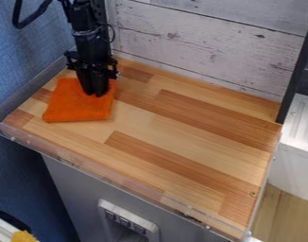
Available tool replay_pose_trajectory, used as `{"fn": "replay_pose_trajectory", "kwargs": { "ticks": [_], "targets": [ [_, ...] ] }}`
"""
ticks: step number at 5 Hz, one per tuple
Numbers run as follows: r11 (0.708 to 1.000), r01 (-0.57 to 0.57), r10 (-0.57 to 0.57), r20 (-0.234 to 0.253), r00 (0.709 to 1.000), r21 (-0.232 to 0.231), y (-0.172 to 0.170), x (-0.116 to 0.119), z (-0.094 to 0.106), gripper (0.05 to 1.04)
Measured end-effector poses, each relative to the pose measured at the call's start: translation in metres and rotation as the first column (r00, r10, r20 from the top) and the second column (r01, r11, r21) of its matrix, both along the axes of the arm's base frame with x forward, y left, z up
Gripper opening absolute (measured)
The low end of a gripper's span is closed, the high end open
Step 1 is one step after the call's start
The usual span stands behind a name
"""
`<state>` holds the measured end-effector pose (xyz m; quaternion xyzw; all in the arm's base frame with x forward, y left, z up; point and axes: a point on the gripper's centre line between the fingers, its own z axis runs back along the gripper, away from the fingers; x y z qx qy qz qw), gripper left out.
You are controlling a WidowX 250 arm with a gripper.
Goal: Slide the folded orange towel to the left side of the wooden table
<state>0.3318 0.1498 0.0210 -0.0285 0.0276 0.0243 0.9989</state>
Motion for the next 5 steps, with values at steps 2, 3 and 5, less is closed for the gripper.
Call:
{"fn": "replay_pose_trajectory", "kwargs": {
  "ticks": [2,3,5],
  "targets": [
    [0.999,-0.006,0.006,0.001,1.000,0.034,-0.076,0.005,0.053,0.996],
    [0.998,-0.007,0.006,0.018,1.000,0.065,-0.116,0.005,0.068,1.001],
    [0.995,-0.001,-0.006,0.061,0.998,0.101,-0.179,0.000,0.089,1.000]
  ]
}}
